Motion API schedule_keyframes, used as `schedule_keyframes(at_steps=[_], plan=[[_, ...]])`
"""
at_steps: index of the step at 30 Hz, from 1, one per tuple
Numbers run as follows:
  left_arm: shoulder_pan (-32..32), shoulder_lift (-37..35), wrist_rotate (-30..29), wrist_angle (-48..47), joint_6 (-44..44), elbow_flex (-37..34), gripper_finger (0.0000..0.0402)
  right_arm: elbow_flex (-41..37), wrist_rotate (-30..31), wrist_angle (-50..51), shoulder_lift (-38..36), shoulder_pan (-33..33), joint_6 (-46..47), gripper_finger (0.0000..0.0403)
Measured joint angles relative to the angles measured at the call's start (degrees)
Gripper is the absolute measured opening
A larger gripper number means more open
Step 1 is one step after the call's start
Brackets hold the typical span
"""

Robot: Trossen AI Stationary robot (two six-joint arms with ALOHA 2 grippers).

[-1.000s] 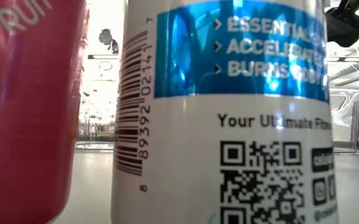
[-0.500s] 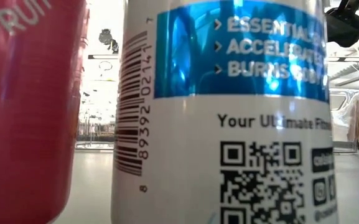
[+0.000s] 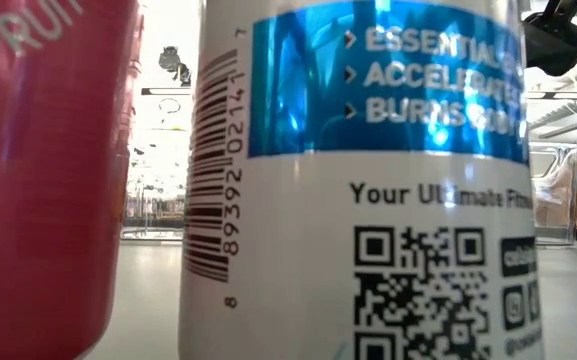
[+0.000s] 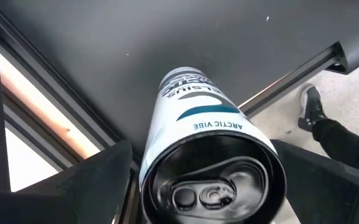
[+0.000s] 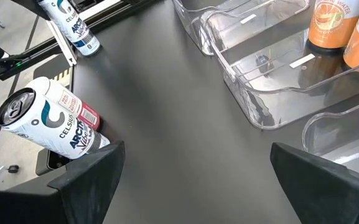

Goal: Sort soda cans
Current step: Put the left white soda can into the left transparent bin

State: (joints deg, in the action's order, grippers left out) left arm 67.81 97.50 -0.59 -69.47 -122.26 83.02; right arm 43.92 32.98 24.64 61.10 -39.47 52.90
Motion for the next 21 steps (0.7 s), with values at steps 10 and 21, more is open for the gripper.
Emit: schedule_keyframes(at_steps=[10, 21], plan=[[0.0, 1.05, -0.01, -1.36, -0.02, 0.0, 0.0338, 0.0, 0.0, -0.04, 0.0, -0.01, 0.0, 0.0394], [-0.07, 1.02, 0.12, -1.33, 2.3, 0.0, 0.0274, 0.0, 0.0, -0.02, 0.0, 0.01, 0.0, 0.0394]])
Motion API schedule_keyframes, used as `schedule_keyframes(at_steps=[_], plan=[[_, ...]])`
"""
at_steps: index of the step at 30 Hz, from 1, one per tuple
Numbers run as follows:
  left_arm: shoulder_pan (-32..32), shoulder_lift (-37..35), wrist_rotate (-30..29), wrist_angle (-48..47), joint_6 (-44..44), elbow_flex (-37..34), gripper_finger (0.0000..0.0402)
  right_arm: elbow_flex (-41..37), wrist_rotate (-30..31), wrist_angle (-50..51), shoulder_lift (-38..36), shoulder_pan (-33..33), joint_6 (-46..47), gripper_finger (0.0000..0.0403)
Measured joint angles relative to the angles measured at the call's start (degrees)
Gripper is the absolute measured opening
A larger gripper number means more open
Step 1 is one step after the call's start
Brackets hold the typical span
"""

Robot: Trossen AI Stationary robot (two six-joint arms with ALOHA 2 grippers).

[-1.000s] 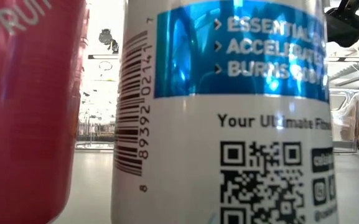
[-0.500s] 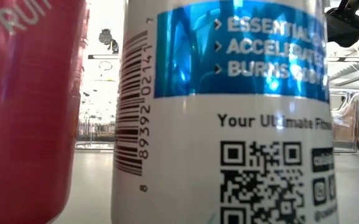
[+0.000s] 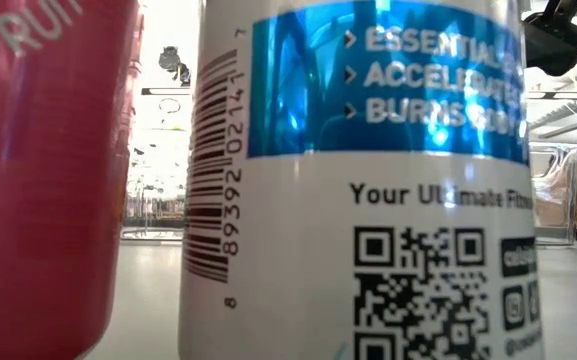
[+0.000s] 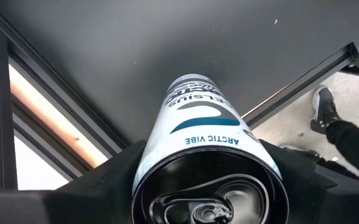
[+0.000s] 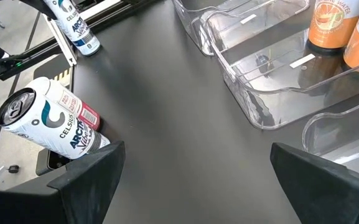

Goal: Sort soda cans
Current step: Put the left white soda can into the left transparent bin

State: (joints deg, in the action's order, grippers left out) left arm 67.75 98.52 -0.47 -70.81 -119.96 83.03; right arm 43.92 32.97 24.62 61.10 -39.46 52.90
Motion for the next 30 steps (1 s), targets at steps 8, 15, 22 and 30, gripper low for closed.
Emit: schedule_keyframes(at_steps=[8, 15, 22, 30], plan=[[-1.07, -0.14, 0.53, -0.01, -0.49, 0.02, 0.0271, 0.0, 0.0, 0.0, 0.0, -0.01, -0.14, 0.0394], [-4.13, -3.82, 0.48, -3.95, -0.99, 1.53, 0.027, 0.0, 0.0, 0.0, 0.0, 0.0, -2.88, 0.0394], [-10.22, -9.89, -4.8, -12.42, 3.53, 2.47, 0.0269, 0.0, 0.0, 0.01, 0.0, -0.02, -6.95, 0.0394], [-20.67, -17.65, -13.71, -14.49, 17.01, 2.49, 0.0269, 0.0, -0.02, 0.03, 0.0, -0.01, -9.07, 0.0394]])
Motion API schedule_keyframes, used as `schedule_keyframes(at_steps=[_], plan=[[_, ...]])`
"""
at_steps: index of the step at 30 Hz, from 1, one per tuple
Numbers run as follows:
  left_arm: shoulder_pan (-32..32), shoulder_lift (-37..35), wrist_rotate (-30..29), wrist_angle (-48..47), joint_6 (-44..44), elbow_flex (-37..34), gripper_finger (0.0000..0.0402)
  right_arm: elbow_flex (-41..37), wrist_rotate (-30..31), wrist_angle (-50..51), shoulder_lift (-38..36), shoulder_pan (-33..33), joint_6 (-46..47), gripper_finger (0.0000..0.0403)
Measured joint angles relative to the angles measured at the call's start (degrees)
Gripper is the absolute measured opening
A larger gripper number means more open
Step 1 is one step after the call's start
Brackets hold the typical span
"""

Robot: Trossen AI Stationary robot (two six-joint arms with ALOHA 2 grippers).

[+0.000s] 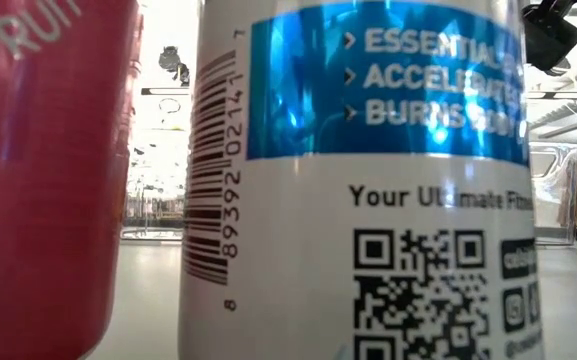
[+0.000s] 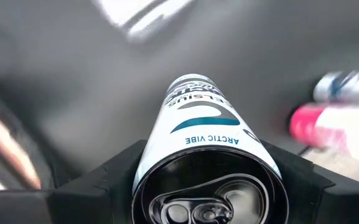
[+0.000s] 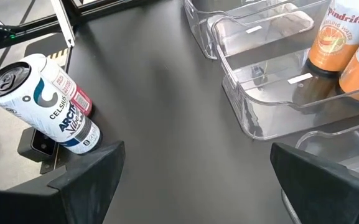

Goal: Sort soda cans
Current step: Put the left white soda can into the left transparent bin

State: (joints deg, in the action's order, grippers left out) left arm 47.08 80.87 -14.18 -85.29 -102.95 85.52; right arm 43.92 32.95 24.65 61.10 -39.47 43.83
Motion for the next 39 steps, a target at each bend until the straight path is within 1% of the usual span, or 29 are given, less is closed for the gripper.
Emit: schedule_keyframes(at_steps=[3, 9, 15, 19, 24, 28, 32, 34, 39], plan=[[-4.74, -2.68, -2.38, 0.19, 6.8, 0.0, 0.0269, 0.0, 0.0, 0.01, 0.0, 0.01, 0.0, 0.0394], [-15.6, -7.22, -3.06, 0.17, 23.55, 0.0, 0.0269, 0.0, 0.0, 0.04, 0.0, -0.01, 0.0, 0.0394], [-28.76, -10.02, -2.86, 0.83, 44.75, 0.03, 0.0269, 0.0, -0.01, 1.13, 0.0, -0.01, 0.21, 0.0394], [-38.56, -10.12, -1.06, 1.09, 59.43, 0.07, 0.0268, 0.0, 0.0, 0.95, 0.0, -0.01, 0.37, 0.0394], [-49.65, -6.94, 3.78, 4.42, 77.38, 0.07, 0.0268, 0.0, 0.0, 0.8, 0.0, -0.01, 0.42, 0.0394], [-55.88, -1.93, 6.11, 5.24, 88.86, 0.07, 0.0268, 0.0, 0.0, -0.27, 0.0, 0.0, 0.46, 0.0394], [-59.85, 3.85, 6.24, 6.63, 97.57, 0.07, 0.0268, 0.0, 0.0, -0.35, 0.0, 0.0, 0.53, 0.0394], [-61.13, 6.37, 6.4, 8.82, 100.92, 0.07, 0.0268, 0.0, 0.0, -0.45, 0.0, -0.01, 1.26, 0.0394], [-63.07, 11.83, 8.5, 13.37, 106.34, 0.07, 0.0268, 0.0, 0.0, -0.46, 0.0, 0.0, 1.97, 0.0394]])
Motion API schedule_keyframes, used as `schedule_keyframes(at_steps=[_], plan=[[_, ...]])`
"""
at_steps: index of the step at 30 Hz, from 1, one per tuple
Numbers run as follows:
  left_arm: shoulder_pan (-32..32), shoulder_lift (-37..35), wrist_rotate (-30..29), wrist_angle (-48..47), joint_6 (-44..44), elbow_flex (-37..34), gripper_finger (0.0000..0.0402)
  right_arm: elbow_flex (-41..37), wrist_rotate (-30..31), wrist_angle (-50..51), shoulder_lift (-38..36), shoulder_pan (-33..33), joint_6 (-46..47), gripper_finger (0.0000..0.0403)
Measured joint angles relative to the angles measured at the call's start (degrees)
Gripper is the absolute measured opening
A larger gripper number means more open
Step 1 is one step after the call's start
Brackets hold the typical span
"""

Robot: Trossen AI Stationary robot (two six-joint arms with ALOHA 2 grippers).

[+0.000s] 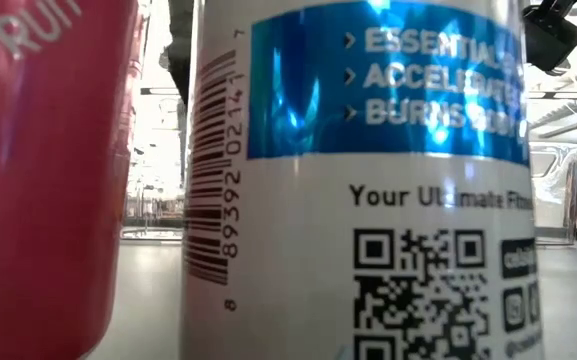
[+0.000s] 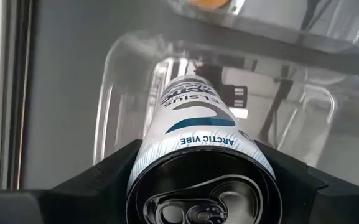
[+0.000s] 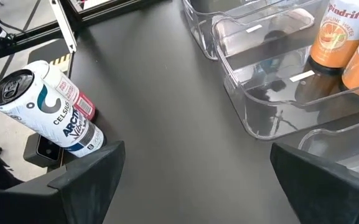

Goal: Sort soda cans
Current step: Put the left white soda can into the left transparent bin

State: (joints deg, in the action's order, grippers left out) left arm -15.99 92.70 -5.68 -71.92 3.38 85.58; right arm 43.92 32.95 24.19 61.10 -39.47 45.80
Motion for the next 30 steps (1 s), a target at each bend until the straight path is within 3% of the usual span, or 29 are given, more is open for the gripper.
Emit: schedule_keyframes(at_steps=[10, 16, 30], plan=[[-2.67, 5.46, 0.61, 3.9, 3.59, -0.02, 0.0275, 0.0, 0.0, 0.02, -0.01, -0.02, 0.02, 0.0394], [-4.49, 5.54, 3.92, 6.41, 4.56, -0.02, 0.0278, 0.0, 0.02, 0.06, 0.0, 0.0, 0.02, 0.0394], [-5.05, 5.58, 4.3, 6.34, 0.1, -0.02, 0.028, 0.0, 0.02, 0.08, 0.0, 0.01, 0.0, 0.0394]])
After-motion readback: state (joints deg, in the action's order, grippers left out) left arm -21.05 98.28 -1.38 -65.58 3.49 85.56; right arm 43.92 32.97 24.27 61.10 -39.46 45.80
